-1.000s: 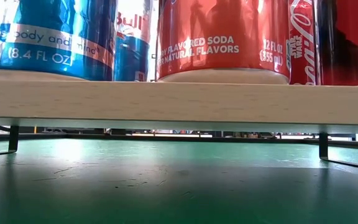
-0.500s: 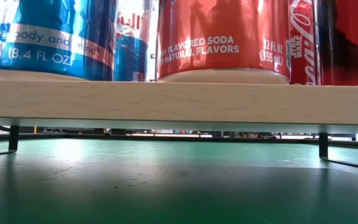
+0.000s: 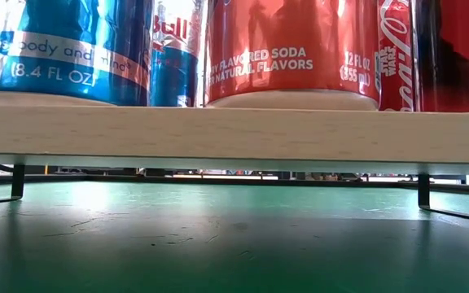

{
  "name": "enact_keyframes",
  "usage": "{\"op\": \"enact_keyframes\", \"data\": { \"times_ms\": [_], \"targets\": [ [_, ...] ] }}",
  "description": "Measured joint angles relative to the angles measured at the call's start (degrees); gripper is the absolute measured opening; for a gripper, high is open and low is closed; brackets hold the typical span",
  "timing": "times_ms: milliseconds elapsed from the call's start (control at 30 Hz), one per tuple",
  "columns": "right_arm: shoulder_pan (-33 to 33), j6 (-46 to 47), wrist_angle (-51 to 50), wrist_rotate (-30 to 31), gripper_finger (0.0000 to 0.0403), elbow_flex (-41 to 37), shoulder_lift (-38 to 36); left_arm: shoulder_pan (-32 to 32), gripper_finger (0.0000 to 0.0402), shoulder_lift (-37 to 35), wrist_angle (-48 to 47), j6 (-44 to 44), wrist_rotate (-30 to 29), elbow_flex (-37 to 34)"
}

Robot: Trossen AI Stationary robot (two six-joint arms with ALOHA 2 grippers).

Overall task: Place canned beverage on shelf
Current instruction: Put the white soda can on the shelf aligned with the other white soda can

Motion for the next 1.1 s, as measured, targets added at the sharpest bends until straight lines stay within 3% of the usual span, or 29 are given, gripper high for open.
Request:
{"op": "enact_keyframes", "data": {
  "times_ms": [233, 400, 733, 1100],
  "targets": [
    [0.35, 6.03, -4.61, 0.0, 0.0302, 4.43, 0.02, 1.81, 0.0301, -6.07, 0.08, 5.53, -0.01, 0.0],
    [2.86, 22.21, -13.15, -0.1, 0.0302, 6.77, -0.02, 4.05, 0.0302, -12.22, -0.54, 9.17, -0.84, 0.02],
    [9.95, 46.39, -12.96, -3.72, 0.0302, 6.0, -3.33, 8.38, 0.0302, -18.09, -10.4, 12.12, -1.87, 0.04],
    [28.02, 80.29, -12.89, -8.66, 0.0302, 3.47, -7.52, 10.17, 0.0302, -18.07, -13.73, 15.01, -1.54, 0.03]
  ]
}}
